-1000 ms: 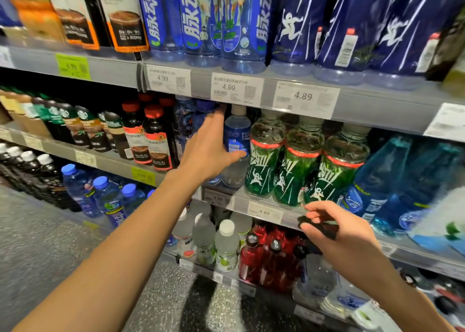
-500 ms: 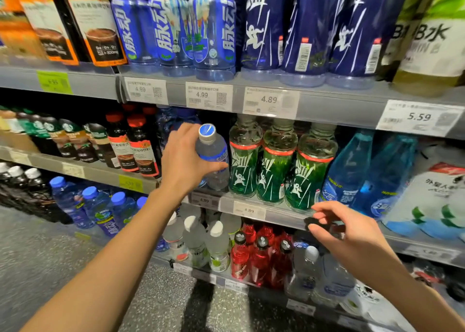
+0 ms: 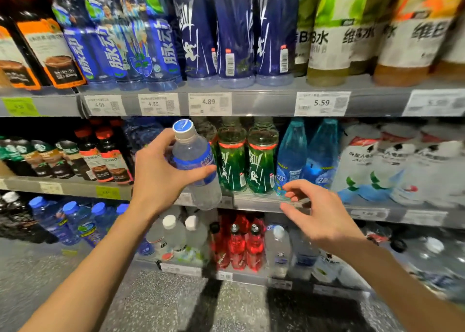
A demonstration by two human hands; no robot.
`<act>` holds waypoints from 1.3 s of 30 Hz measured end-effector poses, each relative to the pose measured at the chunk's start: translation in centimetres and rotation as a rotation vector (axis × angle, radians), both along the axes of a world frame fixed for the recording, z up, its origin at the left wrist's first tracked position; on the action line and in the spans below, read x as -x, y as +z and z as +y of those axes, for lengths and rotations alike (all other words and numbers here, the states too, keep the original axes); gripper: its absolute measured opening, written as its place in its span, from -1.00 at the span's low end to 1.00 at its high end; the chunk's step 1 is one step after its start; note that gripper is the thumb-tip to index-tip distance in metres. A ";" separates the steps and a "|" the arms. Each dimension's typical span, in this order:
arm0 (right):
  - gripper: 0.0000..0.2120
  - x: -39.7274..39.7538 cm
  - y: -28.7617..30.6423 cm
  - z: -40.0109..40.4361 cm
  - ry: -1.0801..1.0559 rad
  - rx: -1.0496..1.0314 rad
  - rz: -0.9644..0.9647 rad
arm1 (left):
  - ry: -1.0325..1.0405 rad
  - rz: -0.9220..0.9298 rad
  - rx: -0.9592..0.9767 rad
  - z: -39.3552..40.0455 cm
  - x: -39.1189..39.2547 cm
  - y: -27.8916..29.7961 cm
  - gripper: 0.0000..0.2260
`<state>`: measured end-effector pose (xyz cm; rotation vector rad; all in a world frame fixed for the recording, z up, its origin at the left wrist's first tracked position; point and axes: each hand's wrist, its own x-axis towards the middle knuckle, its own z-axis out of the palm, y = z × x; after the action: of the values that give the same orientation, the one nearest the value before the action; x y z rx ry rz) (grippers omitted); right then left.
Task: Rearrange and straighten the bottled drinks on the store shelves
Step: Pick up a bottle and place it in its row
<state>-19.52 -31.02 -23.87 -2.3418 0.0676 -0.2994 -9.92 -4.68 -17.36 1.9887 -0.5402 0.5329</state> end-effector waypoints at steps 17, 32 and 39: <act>-0.68 11.8 1.9 -19.1 -0.261 -0.005 -0.053 | -0.351 -0.022 -0.093 -23.3 10.0 -1.3 -0.47; -0.74 20.7 1.0 -41.1 -0.684 -0.008 -0.078 | -0.648 0.078 -0.023 -46.8 16.2 -5.7 -0.48; -0.68 21.5 0.7 -51.6 -0.878 0.083 -0.137 | -0.709 0.084 0.008 -53.7 17.7 -6.1 -0.44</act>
<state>-40.98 -82.58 -23.13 -2.2335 1.0389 -0.8922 -27.64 -58.37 -23.42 1.6519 -1.1170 0.0098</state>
